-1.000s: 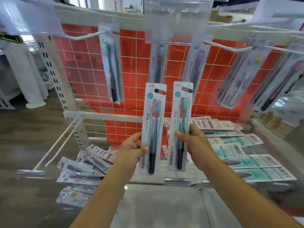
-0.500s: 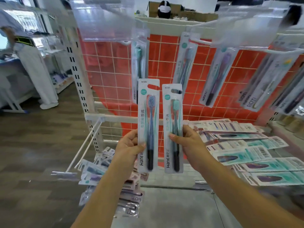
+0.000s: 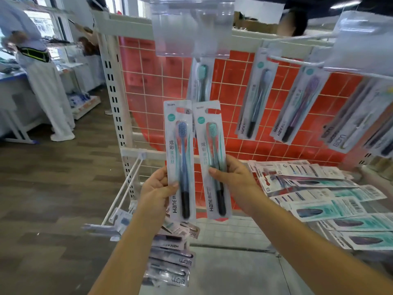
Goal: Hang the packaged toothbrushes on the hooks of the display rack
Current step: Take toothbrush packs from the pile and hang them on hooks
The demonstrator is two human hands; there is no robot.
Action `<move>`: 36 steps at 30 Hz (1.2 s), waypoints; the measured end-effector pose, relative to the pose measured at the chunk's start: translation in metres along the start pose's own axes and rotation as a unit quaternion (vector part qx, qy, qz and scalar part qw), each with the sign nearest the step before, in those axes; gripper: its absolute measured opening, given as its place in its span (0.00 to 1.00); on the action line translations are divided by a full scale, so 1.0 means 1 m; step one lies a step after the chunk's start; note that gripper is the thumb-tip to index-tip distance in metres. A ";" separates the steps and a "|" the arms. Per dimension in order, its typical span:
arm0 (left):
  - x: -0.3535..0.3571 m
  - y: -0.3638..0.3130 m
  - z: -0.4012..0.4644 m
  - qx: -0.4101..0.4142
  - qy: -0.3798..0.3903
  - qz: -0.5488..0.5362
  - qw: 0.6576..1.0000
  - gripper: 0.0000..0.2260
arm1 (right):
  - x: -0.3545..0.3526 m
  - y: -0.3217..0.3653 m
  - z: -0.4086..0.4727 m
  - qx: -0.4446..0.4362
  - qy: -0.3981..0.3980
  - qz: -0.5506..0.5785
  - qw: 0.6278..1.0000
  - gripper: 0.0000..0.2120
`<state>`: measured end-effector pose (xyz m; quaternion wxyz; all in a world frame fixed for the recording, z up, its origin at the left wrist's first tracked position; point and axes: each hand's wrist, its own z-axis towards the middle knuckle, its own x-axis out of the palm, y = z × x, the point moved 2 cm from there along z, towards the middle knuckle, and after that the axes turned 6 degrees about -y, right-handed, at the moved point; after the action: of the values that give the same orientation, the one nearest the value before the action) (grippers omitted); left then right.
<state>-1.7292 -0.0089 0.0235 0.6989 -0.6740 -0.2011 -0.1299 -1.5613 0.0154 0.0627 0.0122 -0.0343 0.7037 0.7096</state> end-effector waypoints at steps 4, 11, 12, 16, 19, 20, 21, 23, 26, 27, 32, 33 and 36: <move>-0.010 -0.004 0.004 -0.004 -0.012 -0.012 1.000 0.17 | 0.012 0.035 0.015 -0.083 0.018 -0.059 0.995 0.05; -0.014 -0.002 0.002 -0.003 -0.004 -0.021 1.000 0.18 | 0.028 0.070 0.025 -0.175 0.003 -0.074 0.982 0.05; -0.014 -0.001 0.002 -0.005 -0.003 -0.022 1.000 0.18 | 0.028 0.069 0.025 -0.178 -0.008 -0.061 0.982 0.06; -0.013 -0.001 0.003 -0.003 -0.005 -0.015 1.000 0.17 | 0.025 0.059 0.022 -0.162 -0.047 0.018 0.985 0.03; -0.013 -0.001 0.004 -0.003 -0.008 -0.017 1.000 0.16 | 0.026 0.053 0.025 -0.145 -0.060 0.045 0.987 0.02; -0.013 -0.001 0.005 -0.002 -0.009 -0.018 1.000 0.16 | 0.028 0.052 0.027 -0.137 -0.060 0.053 0.987 0.02; -0.013 -0.001 0.005 -0.001 -0.009 -0.019 1.000 0.17 | 0.031 0.052 0.030 -0.126 -0.059 0.058 0.989 0.02; -0.014 -0.001 0.005 -0.003 -0.007 -0.022 1.000 0.18 | 0.038 0.054 0.040 -0.087 -0.035 0.073 0.993 0.03; -0.016 -0.002 0.003 -0.007 -0.003 -0.020 1.000 0.18 | 0.048 0.064 0.059 -0.029 -0.007 0.075 0.997 0.04; -0.016 -0.001 0.002 -0.007 -0.001 -0.020 1.000 0.17 | 0.048 0.068 0.066 -0.016 -0.011 0.066 0.998 0.07; -0.020 -0.001 -0.003 -0.010 -0.006 -0.025 1.000 0.18 | 0.040 0.085 0.088 0.020 -0.035 -0.017 0.999 0.19; -0.020 -0.002 -0.005 -0.010 -0.009 -0.024 1.000 0.18 | 0.038 0.088 0.091 0.024 -0.040 -0.022 0.999 0.19; -0.022 -0.002 -0.008 -0.010 -0.014 -0.019 1.000 0.17 | 0.033 0.091 0.097 0.023 -0.058 -0.026 0.998 0.20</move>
<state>-1.7487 -0.0190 0.0156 0.6864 -0.6789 -0.2222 -0.1361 -1.6030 0.1101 0.1521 0.0728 -0.0112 0.7168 0.6934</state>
